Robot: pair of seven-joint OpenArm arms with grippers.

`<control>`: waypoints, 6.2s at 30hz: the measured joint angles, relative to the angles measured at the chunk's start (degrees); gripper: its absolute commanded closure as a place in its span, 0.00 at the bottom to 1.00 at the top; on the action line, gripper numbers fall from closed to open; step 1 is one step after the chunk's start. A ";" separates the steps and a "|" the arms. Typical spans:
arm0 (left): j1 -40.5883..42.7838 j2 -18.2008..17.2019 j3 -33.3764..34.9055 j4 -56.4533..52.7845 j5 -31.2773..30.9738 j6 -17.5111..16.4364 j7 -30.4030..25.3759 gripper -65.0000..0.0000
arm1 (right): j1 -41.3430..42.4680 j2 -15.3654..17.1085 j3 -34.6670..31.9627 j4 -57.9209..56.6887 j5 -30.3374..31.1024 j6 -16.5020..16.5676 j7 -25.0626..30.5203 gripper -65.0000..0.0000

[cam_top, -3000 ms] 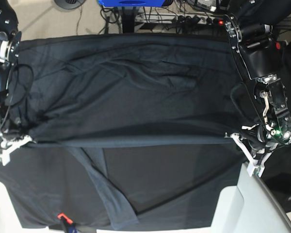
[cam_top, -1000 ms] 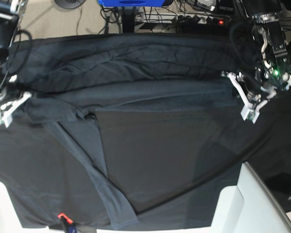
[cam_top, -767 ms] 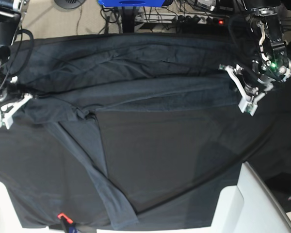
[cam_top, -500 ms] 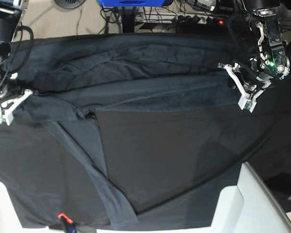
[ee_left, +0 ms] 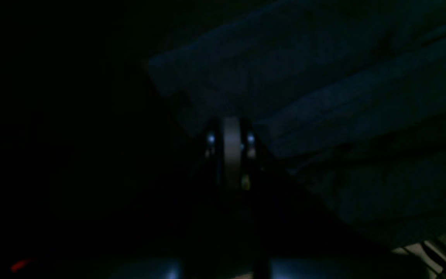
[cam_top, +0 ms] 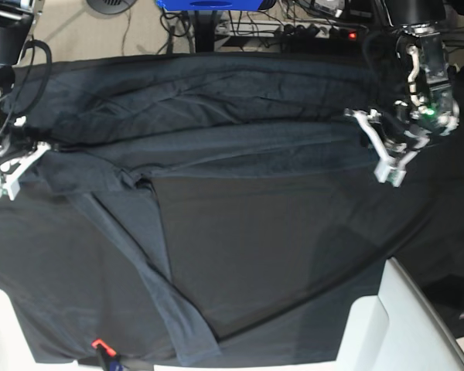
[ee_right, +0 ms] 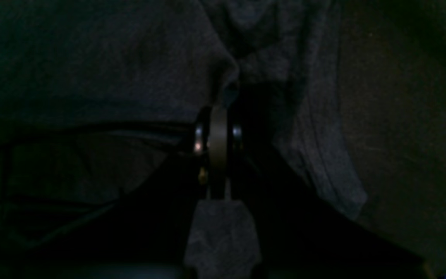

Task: Fold the T-shirt properly

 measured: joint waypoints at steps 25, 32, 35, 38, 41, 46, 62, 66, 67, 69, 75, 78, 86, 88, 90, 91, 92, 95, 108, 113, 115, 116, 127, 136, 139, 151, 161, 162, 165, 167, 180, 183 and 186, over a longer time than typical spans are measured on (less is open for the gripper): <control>-1.70 -1.25 6.86 -1.07 4.50 1.20 -0.35 1.00 | 0.15 0.79 0.00 0.00 -0.02 0.02 0.17 0.99; -1.70 -2.69 6.99 -1.07 4.46 1.18 -0.37 1.00 | 0.15 0.74 0.33 0.00 0.00 0.02 0.15 0.98; -1.70 -2.78 6.97 -1.07 4.48 1.20 -0.35 1.00 | 0.15 0.46 2.45 0.02 -0.02 -0.22 0.15 0.79; -1.70 -2.73 6.97 -1.05 4.48 1.20 -0.35 1.00 | 0.15 0.42 4.37 0.07 0.00 -1.55 0.15 0.52; -1.70 -2.75 6.82 -1.01 4.46 1.20 -0.35 0.89 | 0.13 0.61 4.98 0.11 -0.39 -3.32 0.15 0.46; -1.20 -3.19 5.99 2.19 4.28 1.09 0.07 0.70 | -0.17 -0.22 9.75 4.66 0.00 -3.43 -0.17 0.46; -2.51 3.56 0.35 2.03 4.42 1.07 0.22 1.00 | 0.37 -4.68 7.82 8.59 -0.17 3.72 0.02 1.00; -2.40 3.43 0.33 -1.84 4.52 1.55 -1.86 1.00 | 1.68 -4.48 7.78 4.66 -0.15 3.72 2.89 1.00; -2.36 3.50 0.33 -2.62 4.48 1.57 -1.84 1.00 | 1.97 -4.15 7.80 3.67 -0.13 3.74 3.43 1.00; -2.54 3.39 0.33 -3.69 4.46 1.51 -1.84 1.00 | 2.27 -3.08 7.54 1.81 -0.20 3.74 4.90 1.00; -2.93 3.32 0.22 -4.85 4.50 1.68 -2.05 1.00 | 5.11 -1.68 7.63 -4.79 -0.02 3.89 7.39 1.00; -2.86 3.21 0.22 -5.49 4.59 1.70 -2.05 1.00 | 6.36 -0.35 7.76 -8.11 -0.44 3.52 9.40 1.00; -3.04 2.73 0.22 -7.61 4.48 1.68 -2.10 1.00 | 6.78 1.25 7.52 -13.97 -0.35 3.52 14.71 1.00; -2.99 2.60 0.22 -7.61 4.48 1.68 -2.10 1.00 | 6.99 1.25 7.52 -15.26 -0.22 3.54 15.47 0.99; -2.99 2.56 0.22 -7.61 4.48 1.68 -2.10 1.00 | 7.63 1.27 7.52 -17.49 -0.35 3.56 16.94 0.99; -3.02 2.58 0.13 -7.61 4.48 1.68 -2.10 1.00 | 7.93 1.29 7.48 -18.75 -0.37 3.54 17.79 0.99; -3.02 2.60 0.00 -7.58 4.48 1.68 -2.10 1.00 | 8.02 1.46 7.41 -19.47 -0.11 3.61 18.99 0.99; -2.99 2.58 -0.11 -7.52 4.50 1.68 -2.08 1.00 | 8.68 2.23 7.37 -21.44 0.22 3.76 19.76 1.00; -2.62 2.95 -3.45 -2.80 3.82 1.14 -2.05 1.00 | 2.01 0.31 7.63 -1.68 -1.16 2.69 19.56 0.99; -1.64 2.67 -7.32 -1.11 3.98 1.18 -2.08 1.00 | 3.69 -2.49 4.66 7.56 -0.48 3.13 9.88 0.97; 0.07 2.73 -9.01 0.55 4.31 -0.61 -2.05 1.00 | 7.17 -1.77 -0.04 5.88 -0.57 3.58 7.04 0.87; 0.74 2.91 -9.66 1.16 4.35 -2.16 -1.92 1.00 | 9.25 -1.42 -2.82 4.15 -0.68 3.41 6.73 0.79; 3.63 2.91 -16.83 1.42 4.09 -5.35 -2.03 1.00 | 29.03 -4.17 -17.16 -29.59 0.13 3.58 14.84 0.29; 3.85 2.91 -19.89 1.18 4.04 -8.50 -2.05 1.00 | 32.06 -3.87 -17.16 -44.70 -0.20 3.26 26.29 0.29; 3.78 2.91 -19.47 1.18 4.07 -8.50 -2.05 1.00 | 32.35 -3.87 -17.22 -45.48 -0.24 3.28 26.84 0.29; 2.58 2.89 -19.28 -3.13 4.13 -8.50 -1.97 1.00 | 31.56 -4.22 -17.33 -45.44 -0.17 3.28 26.82 1.00; 1.64 2.91 -19.26 -3.82 4.00 -8.50 -2.10 1.00 | 24.96 -4.66 -17.16 -27.91 0.02 3.30 16.48 1.00; 1.68 2.91 -19.21 -3.80 4.02 -8.50 -2.10 1.00 | 23.15 -4.85 -17.09 -23.85 -0.33 3.21 13.88 1.00; 1.73 2.91 -19.21 -3.80 4.09 -8.50 -2.05 1.00 | 16.90 -5.97 -16.98 -11.41 -0.26 3.06 7.67 1.00; 1.60 2.91 -19.26 -3.80 4.13 -8.50 -2.03 1.00 | 13.07 -7.23 -17.05 -4.07 -0.42 2.93 3.96 1.00; 0.42 1.60 -15.65 -3.98 4.48 -8.52 -2.10 1.00 | -3.45 -10.71 -17.16 24.02 -0.20 3.30 -6.78 1.00; 0.28 1.55 -15.21 -3.96 4.46 -8.52 -2.10 1.00 | -6.60 -11.34 -17.18 25.75 -0.15 3.30 -7.23 1.00; 0.15 1.49 -15.32 -4.00 4.74 -8.50 -1.99 1.00 | -9.92 -11.41 -17.16 27.96 -0.28 3.48 -7.34 1.00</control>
